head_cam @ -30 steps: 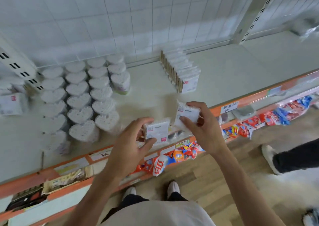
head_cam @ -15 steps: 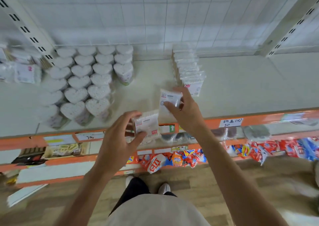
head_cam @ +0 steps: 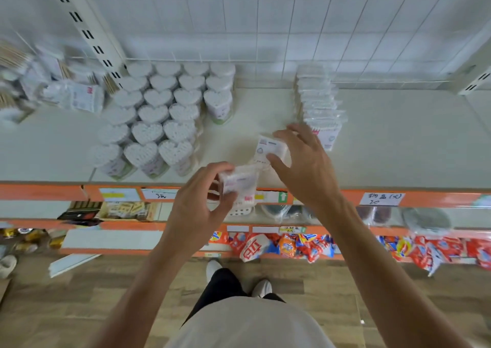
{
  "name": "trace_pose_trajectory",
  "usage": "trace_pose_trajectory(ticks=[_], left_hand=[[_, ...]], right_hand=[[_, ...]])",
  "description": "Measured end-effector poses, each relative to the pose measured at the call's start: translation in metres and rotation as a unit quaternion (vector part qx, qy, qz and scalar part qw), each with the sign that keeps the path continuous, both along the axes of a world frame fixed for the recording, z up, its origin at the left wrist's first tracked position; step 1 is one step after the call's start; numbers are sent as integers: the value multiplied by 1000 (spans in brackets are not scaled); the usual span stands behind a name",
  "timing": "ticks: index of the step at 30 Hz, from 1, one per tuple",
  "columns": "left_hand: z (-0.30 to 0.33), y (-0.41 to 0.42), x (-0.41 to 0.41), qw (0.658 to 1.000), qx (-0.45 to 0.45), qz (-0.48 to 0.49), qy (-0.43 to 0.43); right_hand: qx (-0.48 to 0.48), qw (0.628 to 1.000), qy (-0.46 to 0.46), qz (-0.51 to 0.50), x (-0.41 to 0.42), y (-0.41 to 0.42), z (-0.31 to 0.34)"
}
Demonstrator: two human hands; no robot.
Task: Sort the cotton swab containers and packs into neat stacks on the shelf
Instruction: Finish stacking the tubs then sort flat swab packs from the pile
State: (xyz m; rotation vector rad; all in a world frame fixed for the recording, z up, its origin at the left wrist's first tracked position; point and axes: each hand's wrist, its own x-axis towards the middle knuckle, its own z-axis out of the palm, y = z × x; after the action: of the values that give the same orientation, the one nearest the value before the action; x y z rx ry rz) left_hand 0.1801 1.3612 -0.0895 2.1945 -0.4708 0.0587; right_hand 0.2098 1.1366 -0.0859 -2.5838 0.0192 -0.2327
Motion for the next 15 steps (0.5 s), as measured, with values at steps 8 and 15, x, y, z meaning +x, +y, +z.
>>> trace_pose_trajectory(ticks=[8, 15], left_hand=[[15, -34, 13, 997, -30, -67, 0], [16, -51, 21, 989, -104, -82, 73]], right_hand=[[47, 990, 34, 129, -38, -12, 38], [255, 966, 32, 9, -56, -36, 34]])
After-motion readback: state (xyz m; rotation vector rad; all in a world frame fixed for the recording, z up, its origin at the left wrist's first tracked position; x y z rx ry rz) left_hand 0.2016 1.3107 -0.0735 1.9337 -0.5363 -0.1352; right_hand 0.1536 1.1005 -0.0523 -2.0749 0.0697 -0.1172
